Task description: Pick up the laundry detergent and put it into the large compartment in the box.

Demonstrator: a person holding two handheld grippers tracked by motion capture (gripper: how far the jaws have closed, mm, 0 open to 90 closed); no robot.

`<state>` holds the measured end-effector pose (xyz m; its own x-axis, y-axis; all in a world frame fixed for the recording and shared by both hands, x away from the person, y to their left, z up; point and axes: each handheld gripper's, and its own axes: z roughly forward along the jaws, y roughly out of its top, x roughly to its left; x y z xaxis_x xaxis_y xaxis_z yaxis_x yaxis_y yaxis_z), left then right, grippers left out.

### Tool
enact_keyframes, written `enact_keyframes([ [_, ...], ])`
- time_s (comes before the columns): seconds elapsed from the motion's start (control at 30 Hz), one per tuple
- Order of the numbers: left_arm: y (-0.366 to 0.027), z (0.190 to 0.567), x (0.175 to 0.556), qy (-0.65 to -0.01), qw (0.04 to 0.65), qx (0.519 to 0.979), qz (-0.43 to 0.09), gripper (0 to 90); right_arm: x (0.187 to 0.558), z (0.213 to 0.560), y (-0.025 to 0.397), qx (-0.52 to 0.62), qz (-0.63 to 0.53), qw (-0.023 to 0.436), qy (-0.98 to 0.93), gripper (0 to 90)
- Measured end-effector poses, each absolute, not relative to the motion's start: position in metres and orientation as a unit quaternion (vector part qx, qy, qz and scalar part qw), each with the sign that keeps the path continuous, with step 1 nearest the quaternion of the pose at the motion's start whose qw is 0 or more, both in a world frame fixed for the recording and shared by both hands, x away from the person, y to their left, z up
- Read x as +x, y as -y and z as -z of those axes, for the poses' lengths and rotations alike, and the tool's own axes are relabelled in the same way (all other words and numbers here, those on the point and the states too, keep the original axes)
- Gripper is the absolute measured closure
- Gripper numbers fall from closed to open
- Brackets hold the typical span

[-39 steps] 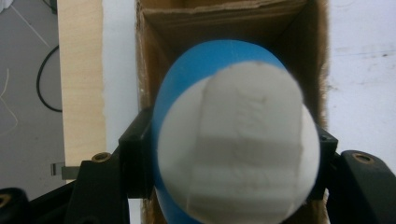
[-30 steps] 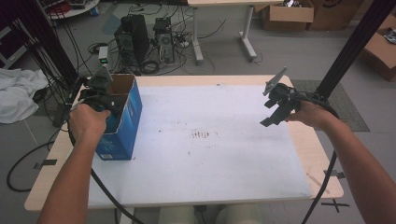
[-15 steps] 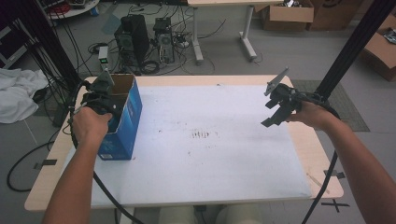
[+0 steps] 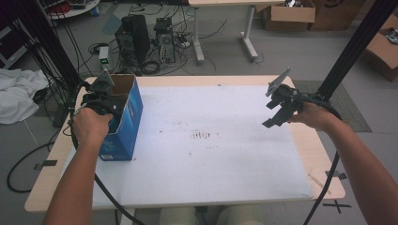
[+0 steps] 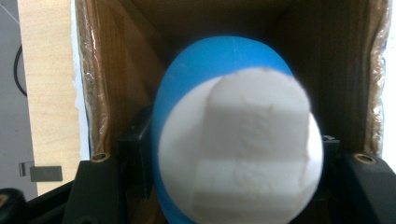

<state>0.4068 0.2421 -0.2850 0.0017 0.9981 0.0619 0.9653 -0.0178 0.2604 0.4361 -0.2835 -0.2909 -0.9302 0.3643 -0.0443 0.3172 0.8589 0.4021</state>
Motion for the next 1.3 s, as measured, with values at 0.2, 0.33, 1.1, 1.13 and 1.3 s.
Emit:
enact_keyframes([
  [0.2,-0.246,0.286,0.406,-0.701,0.078,0.701,-0.11,33.4,0.436,0.291,0.284,0.177,-0.199,0.06,-0.962,17.6],
  [0.33,-0.248,0.286,0.404,-0.7,0.086,0.7,-0.111,34.0,0.435,0.291,0.283,0.177,-0.197,0.058,-0.963,17.6],
  [1.1,-0.248,0.261,0.4,-0.701,0.113,0.69,-0.136,29.1,0.432,0.288,0.284,0.176,-0.201,0.061,-0.962,17.6],
  [1.13,-0.248,0.261,0.4,-0.701,0.113,0.69,-0.136,29.1,0.432,0.287,0.284,0.177,-0.202,0.061,-0.961,17.6],
  [1.3,-0.246,0.251,0.398,-0.697,0.12,0.693,-0.141,29.1,0.431,0.285,0.284,0.177,-0.201,0.064,-0.961,17.6],
])
